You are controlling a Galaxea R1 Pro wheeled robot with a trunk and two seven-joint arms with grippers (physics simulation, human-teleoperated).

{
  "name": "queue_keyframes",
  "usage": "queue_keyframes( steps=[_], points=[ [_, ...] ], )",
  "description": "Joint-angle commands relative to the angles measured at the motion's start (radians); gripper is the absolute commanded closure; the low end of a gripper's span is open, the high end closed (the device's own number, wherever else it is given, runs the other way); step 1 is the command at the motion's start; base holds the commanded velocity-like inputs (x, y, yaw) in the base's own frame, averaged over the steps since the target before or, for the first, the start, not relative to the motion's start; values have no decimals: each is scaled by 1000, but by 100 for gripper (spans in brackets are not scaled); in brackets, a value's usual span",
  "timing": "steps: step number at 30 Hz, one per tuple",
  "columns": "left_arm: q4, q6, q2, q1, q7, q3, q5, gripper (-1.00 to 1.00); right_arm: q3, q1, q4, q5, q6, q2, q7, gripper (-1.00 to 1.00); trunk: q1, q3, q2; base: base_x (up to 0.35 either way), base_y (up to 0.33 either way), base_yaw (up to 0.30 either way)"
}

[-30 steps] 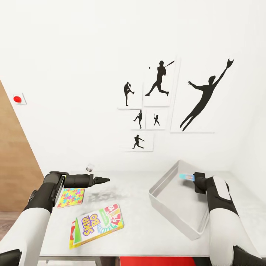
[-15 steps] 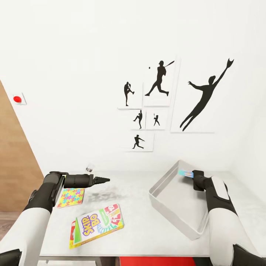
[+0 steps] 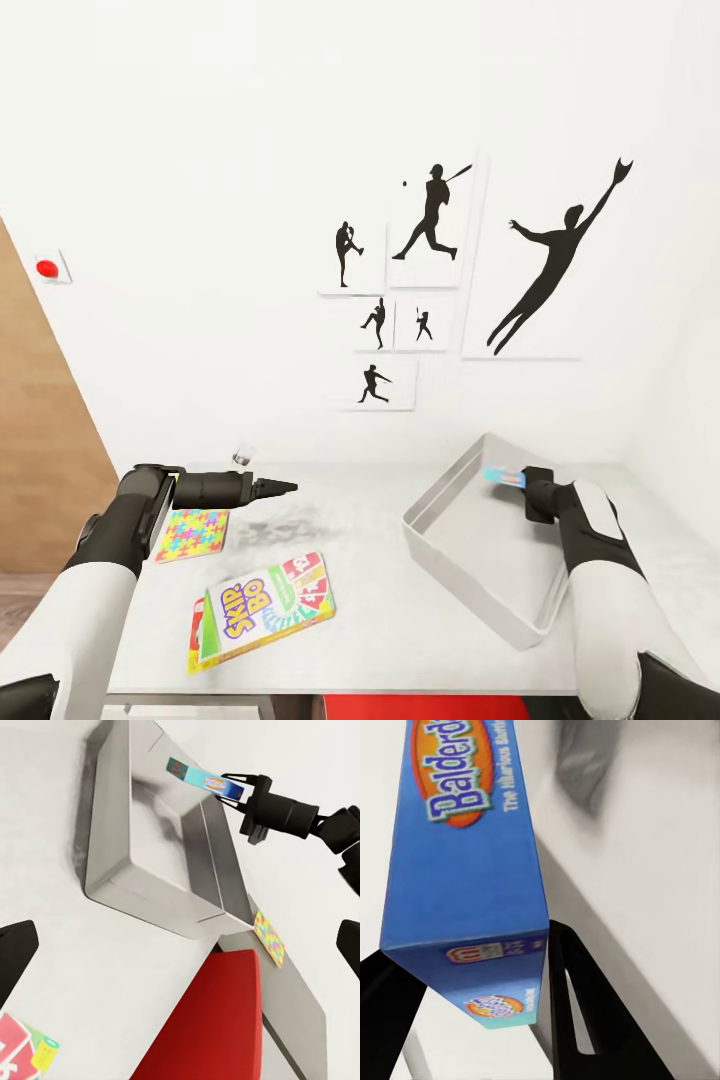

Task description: Put all the toys in the child's room - the three board games (two on the bed and one on the table), the two jigsaw puzzles on the table, and the tennis ball on the table - inside the toy box on the table in the child's room.

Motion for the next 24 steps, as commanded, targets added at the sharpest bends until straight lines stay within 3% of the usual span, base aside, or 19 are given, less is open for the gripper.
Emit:
queue_keyframes(
  steps=[1, 15, 24],
  points=[
    [-1, 10, -1, -1, -9, 3, -11, -100, -2, -1, -1, -5, 4, -1, -6, 100, 0, -2, -2, 0, 0, 0],
    [-1, 10, -1, -1, -9, 1, -11, -100, -1, -2, 4, -1, -6, 1, -3, 100, 0, -2, -2, 0, 0, 0],
    [-1, 10, -1, -1, -9, 1, -11, -100, 7, -46, 91, 2, -56, -4, 1, 100, 0, -2, -2, 0, 0, 0]
  ],
)
